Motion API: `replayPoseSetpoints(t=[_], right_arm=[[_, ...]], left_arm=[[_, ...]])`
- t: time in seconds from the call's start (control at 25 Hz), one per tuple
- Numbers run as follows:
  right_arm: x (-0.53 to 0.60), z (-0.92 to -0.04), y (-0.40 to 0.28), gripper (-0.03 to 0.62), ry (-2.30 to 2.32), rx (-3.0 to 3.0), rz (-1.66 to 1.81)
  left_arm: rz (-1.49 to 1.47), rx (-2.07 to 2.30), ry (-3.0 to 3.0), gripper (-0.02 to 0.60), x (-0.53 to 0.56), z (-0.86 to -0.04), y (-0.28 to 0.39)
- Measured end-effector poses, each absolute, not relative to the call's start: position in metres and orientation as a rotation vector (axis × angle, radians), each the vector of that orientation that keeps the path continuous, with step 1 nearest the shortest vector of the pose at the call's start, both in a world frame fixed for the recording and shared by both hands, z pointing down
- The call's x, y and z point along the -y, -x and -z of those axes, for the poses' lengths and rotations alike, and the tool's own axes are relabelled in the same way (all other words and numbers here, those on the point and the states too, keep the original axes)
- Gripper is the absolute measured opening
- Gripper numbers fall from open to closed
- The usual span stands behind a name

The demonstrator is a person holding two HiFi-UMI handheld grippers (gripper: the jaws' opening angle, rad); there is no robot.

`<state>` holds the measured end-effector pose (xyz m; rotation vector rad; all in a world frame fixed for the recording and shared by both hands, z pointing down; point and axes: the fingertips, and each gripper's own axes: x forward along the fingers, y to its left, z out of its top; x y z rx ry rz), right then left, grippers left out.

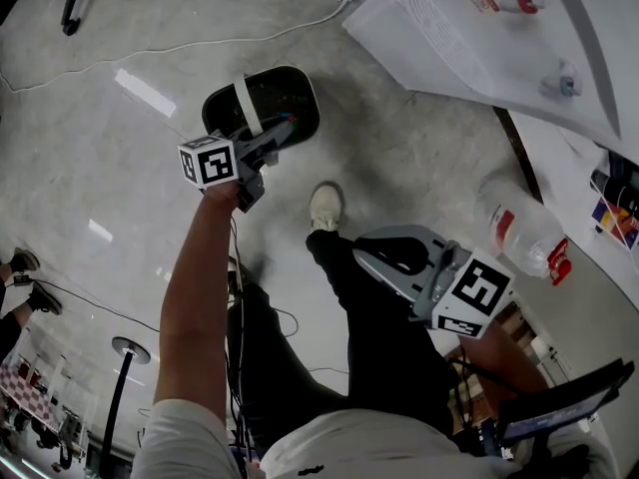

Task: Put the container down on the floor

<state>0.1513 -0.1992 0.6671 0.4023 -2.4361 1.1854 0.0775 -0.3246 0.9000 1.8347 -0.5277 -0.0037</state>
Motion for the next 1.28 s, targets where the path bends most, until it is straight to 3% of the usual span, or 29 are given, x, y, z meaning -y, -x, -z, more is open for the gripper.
replayPoseSetpoints(t=[0.16,0.28,0.52,0.8,0.92,1.04,1.12,1.28], right_arm=[[0.196,-0.667,-0.149,0.018,-0.395,2.430,-1.181],[0.194,-0.664,-0.147,0.018,-0.392,2.426,-1.181],[0.193,-0.645,-0.136,0.018,-0.412,2.417,-1.121],[0.180,-0.593,-0.091,0.018,-0.434,2.450,-1.073],[0.170,-0.568,-0.070,0.018,-0.431,2.481,-1.053],[0.157,-0.539,-0.052,0.017,-0.474,2.508,-1.041],[0.147,-0.518,-0.038,0.017,-0.494,2.529,-1.025],[0.114,-0.479,-0.009,0.017,-0.502,2.565,-1.008]], left_arm=[[-0.047,0.565,-1.828,0.172,0.319,-0.904,-0.074],[-0.050,0.586,-1.813,0.204,0.311,-0.899,-0.066],[-0.055,0.619,-1.763,0.244,0.283,-0.871,-0.034],[-0.004,0.635,-1.728,0.242,0.238,-0.793,0.022],[0.062,0.612,-1.733,0.219,0.212,-0.738,0.037],[0.097,0.546,-1.788,0.139,0.179,-0.678,0.043],[0.111,0.499,-1.842,0.052,0.159,-0.636,0.048],[0.083,0.449,-1.933,0.011,0.115,-0.563,0.063]])
